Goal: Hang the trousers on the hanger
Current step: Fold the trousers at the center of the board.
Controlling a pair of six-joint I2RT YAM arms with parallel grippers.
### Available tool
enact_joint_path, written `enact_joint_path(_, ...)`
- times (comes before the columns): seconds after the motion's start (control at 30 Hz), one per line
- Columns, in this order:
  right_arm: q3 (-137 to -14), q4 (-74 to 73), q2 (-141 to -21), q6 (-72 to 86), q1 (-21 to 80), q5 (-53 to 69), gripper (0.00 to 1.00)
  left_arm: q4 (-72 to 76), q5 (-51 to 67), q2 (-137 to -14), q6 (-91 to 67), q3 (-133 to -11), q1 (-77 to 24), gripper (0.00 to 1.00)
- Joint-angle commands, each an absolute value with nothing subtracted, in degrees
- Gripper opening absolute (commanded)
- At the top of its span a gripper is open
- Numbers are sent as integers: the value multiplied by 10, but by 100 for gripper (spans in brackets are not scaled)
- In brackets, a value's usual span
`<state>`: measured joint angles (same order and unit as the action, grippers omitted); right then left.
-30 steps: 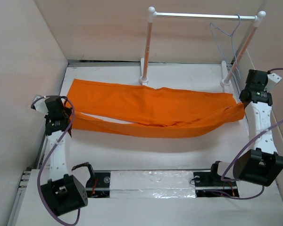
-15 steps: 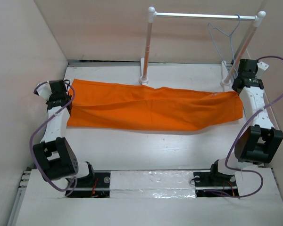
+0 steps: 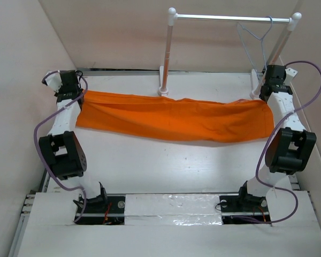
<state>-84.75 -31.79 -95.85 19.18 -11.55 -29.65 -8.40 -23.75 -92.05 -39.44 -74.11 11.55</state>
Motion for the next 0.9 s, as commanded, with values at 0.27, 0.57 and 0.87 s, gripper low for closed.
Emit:
enact_joint_path(0.27, -896, -231, -1017, 171, -121, -327, 0, -44, -277, -1081, -338, -916, 104, 0)
enact_joint_path(0.57, -890, -205, -1043, 175, -133, -310, 0, -28, -324, -1167, -283, -1018, 57, 0)
enact_joint_path(0.87, -875, -208, -1026, 243, -127, -247, 85, -84, -326, -1192, -269, -1050, 52, 55)
